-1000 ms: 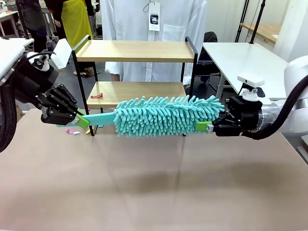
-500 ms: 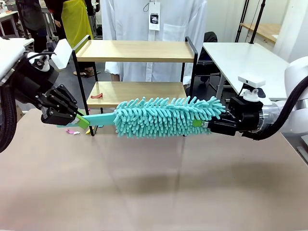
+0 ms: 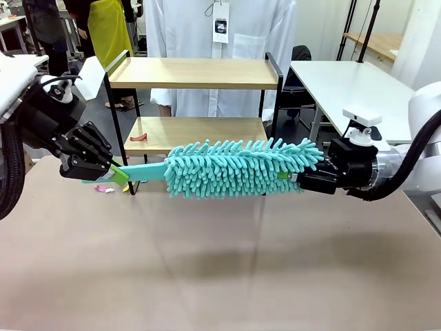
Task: Clean the shelf.
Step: Hand the Duster back to the human.
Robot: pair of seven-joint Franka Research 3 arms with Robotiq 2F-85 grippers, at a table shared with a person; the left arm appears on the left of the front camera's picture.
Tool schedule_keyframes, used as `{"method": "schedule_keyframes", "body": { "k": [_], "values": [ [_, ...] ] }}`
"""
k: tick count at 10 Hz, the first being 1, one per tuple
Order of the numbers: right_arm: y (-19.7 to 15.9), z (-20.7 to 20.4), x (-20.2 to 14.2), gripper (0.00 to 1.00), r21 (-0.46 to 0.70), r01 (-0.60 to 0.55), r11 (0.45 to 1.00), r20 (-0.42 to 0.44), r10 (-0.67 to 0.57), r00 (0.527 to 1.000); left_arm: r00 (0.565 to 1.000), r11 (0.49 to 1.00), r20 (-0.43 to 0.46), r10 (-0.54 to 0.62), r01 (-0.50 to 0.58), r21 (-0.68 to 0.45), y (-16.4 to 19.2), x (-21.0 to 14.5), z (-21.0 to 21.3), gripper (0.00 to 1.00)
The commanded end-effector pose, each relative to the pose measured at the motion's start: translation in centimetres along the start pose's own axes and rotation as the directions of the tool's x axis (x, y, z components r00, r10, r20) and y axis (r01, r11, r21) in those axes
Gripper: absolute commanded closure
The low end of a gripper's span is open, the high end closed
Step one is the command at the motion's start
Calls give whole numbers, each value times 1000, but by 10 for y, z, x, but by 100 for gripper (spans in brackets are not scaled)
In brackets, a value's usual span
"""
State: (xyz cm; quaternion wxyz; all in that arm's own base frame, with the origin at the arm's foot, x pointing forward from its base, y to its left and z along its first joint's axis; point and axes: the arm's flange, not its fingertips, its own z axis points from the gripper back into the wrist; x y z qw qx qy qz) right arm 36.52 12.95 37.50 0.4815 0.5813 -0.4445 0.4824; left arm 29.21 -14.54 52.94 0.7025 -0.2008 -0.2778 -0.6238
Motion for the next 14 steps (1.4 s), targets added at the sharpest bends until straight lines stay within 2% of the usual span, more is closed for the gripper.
{"method": "schedule_keyframes", "body": {
  "k": [1,2,3,4,5,6,7,10,12,14],
  "values": [
    [0,0,0,100,0,5,1000,-2,-5,1000,1000,1000,0,0,0,0,0,0,0,87],
    [0,0,0,100,0,5,1000,-2,-5,1000,1000,1000,7,-11,11,16,0,1,1,28],
    [0,0,0,100,0,5,1000,-2,-5,1000,999,1000,36,-4,4,0,-1,1,5,29],
    [0,0,0,100,0,5,1000,-2,-5,1000,998,1000,63,7,-6,-13,0,0,12,0],
    [0,0,0,100,0,5,1000,-2,-5,1000,994,999,106,19,-15,-43,1,-3,21,27],
    [0,0,0,100,0,5,1000,-2,-5,1000,987,997,160,33,-22,-68,1,-7,31,0],
    [0,0,0,100,0,5,1000,-2,-5,1000,968,994,248,49,-22,-107,4,-14,44,0],
    [0,0,0,100,0,5,1000,-2,-5,1000,924,993,365,113,-96,-63,22,-53,87,0],
    [0,0,0,100,0,5,1000,-2,-5,1000,894,991,427,136,-128,-49,29,-87,111,0],
    [0,0,0,100,0,5,1000,-2,-5,1000,888,991,443,122,-135,-2,29,-96,117,0]
  ]
}}
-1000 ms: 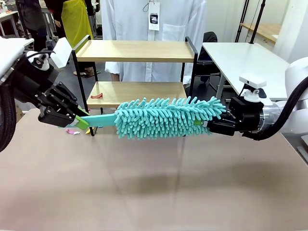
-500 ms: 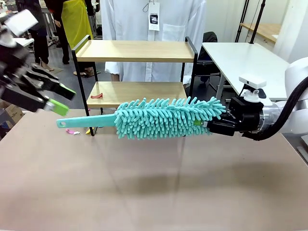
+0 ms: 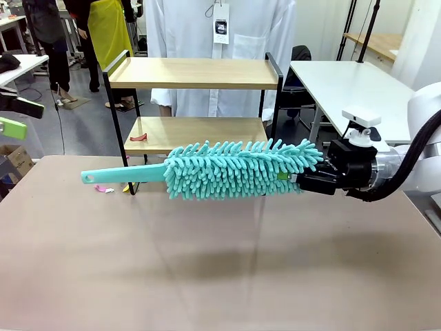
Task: Clean the shelf.
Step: Hand the Duster back to the human.
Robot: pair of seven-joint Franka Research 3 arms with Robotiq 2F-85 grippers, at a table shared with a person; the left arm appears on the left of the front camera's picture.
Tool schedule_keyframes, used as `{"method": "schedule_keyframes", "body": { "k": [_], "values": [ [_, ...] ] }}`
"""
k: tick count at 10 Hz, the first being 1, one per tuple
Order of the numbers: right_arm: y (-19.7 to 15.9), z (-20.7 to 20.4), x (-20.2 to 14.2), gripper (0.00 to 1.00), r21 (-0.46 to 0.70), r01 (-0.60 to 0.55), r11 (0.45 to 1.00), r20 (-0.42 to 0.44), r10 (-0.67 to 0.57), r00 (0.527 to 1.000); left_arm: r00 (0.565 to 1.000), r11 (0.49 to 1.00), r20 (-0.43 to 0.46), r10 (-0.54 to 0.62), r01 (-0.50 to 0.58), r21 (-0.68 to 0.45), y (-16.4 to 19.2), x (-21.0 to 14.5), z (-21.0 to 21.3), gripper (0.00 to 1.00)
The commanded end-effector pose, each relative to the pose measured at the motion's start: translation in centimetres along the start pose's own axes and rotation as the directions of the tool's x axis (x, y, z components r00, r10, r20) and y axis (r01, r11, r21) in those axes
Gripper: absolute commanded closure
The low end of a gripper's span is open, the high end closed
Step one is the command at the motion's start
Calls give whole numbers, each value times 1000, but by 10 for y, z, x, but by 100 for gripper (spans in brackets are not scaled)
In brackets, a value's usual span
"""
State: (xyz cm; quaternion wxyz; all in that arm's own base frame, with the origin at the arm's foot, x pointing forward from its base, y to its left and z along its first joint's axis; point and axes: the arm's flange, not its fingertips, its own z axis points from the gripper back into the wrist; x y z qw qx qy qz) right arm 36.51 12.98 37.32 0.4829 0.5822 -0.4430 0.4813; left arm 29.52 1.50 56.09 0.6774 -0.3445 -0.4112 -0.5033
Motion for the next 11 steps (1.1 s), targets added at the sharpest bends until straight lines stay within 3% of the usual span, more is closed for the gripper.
{"method": "schedule_keyframes", "body": {
  "k": [1,2,3,4,7,9,10,11],
  "values": [
    [0,0,2,100,0,0,1000,-1,0,1000,999,999,2,-47,47,1,-1,7,-15,0],
    [0,0,2,100,0,0,1000,-1,0,1000,1000,1000,0,0,0,0,0,0,0,0],
    [0,0,0,83,0,0,1000,0,0,1000,1000,1000,0,0,0,0,0,0,0,0],
    [7,2,26,83,-19,-34,999,28,35,999,1000,1000,0,0,0,0,0,0,0,0],
    [31,5,104,83,-141,-177,974,-10,177,984,1000,1000,0,0,0,0,0,0,0,0],
    [43,13,156,83,-286,-271,919,-10,280,960,1000,1000,0,0,0,0,0,0,0,0],
    [48,25,176,83,-394,-261,882,25,294,956,1000,1000,0,0,0,0,0,0,0,0],
    [51,43,192,83,-529,-281,801,23,345,938,1000,1000,0,0,0,0,0,0,0,0]
  ]
}}
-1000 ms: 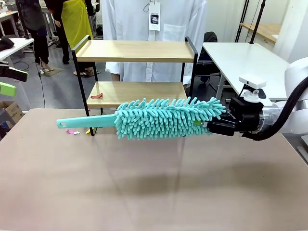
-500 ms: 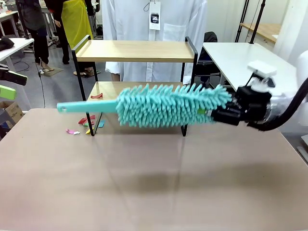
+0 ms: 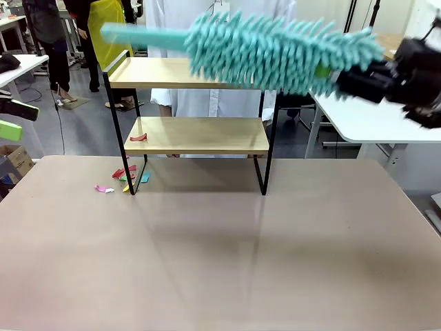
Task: Clean the shelf.
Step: Hand the Duster back to the human.
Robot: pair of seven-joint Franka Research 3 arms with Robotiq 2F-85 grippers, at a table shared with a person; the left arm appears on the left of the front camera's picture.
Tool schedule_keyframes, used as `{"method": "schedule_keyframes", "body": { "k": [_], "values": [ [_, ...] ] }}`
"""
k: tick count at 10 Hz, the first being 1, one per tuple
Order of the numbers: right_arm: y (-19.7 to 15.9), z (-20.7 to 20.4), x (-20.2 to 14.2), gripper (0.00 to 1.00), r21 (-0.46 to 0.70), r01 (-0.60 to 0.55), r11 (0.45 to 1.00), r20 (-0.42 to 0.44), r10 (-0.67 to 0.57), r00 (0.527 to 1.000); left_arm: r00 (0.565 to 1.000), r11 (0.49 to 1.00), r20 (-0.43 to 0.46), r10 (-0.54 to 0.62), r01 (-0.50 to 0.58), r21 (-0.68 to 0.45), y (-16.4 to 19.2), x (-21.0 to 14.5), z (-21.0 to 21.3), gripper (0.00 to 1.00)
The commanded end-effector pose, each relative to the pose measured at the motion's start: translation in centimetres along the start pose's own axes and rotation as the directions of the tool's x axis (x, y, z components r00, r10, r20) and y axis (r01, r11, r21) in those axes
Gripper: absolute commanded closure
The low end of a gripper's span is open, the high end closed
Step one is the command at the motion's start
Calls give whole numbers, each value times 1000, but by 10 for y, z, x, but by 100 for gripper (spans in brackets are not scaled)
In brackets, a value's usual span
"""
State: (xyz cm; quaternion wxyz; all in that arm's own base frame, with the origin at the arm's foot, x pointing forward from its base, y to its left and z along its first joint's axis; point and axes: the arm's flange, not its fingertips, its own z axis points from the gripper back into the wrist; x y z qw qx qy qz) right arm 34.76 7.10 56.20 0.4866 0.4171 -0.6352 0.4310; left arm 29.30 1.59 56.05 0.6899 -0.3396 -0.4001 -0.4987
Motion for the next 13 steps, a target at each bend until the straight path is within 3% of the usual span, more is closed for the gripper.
{"method": "schedule_keyframes", "body": {
  "k": [1,4,7,10,13],
  "values": [
    [-7,18,17,83,-273,-61,960,37,74,997,999,1000,27,-22,22,-7,2,1,-1,0],
    [-16,86,33,83,-604,-107,789,36,162,986,999,1000,27,-22,22,-7,2,1,-1,0],
    [-26,143,27,83,-778,-86,622,13,153,988,999,1000,27,-22,22,-7,2,1,-1,0],
    [-32,173,-5,83,-836,-50,547,-18,64,998,999,1000,27,-22,22,-7,2,1,-1,0],
    [-33,190,-72,83,-862,-9,507,-54,-74,996,999,1000,27,-22,22,-7,2,1,-1,0]
  ]
}}
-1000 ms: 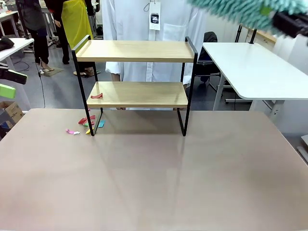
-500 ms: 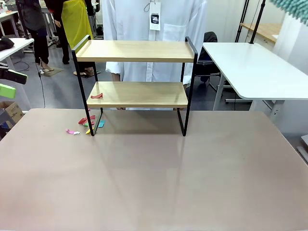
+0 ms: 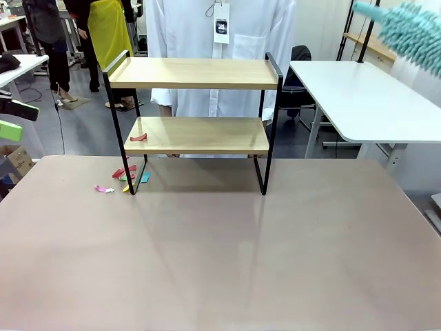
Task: Clean the shelf.
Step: Hand the Duster back to the human.
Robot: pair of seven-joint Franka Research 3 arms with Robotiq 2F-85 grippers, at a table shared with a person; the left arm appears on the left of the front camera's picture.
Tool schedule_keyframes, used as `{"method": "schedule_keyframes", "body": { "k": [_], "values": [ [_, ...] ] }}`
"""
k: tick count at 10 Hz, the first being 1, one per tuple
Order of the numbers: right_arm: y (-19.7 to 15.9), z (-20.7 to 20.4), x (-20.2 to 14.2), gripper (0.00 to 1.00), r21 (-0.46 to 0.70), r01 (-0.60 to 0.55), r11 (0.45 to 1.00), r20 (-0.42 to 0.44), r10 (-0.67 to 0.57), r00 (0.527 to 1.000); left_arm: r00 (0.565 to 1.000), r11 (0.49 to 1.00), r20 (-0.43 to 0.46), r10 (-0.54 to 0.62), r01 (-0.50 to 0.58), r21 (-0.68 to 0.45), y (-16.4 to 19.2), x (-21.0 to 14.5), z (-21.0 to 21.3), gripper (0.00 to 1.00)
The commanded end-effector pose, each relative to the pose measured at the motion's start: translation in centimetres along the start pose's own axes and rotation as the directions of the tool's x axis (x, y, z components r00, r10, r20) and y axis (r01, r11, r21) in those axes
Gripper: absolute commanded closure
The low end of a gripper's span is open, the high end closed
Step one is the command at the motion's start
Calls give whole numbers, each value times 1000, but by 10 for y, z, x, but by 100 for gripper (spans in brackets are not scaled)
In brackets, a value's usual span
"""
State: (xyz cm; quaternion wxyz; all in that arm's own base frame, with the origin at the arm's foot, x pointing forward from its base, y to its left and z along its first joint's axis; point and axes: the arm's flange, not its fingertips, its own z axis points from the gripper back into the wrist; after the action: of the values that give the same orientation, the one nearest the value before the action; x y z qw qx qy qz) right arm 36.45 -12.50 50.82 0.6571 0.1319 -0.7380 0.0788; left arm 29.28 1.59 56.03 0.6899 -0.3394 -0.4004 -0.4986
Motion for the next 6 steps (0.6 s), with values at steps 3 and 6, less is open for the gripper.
{"method": "schedule_keyframes", "body": {
  "k": [3,6],
  "values": [
    [20,26,-108,83,-49,20,999,-92,-25,995,999,1000,27,-22,22,-8,2,1,-1,0],
    [25,31,-145,83,-35,47,998,-101,-51,994,999,1000,27,-22,22,-8,2,1,-1,0]
  ]
}}
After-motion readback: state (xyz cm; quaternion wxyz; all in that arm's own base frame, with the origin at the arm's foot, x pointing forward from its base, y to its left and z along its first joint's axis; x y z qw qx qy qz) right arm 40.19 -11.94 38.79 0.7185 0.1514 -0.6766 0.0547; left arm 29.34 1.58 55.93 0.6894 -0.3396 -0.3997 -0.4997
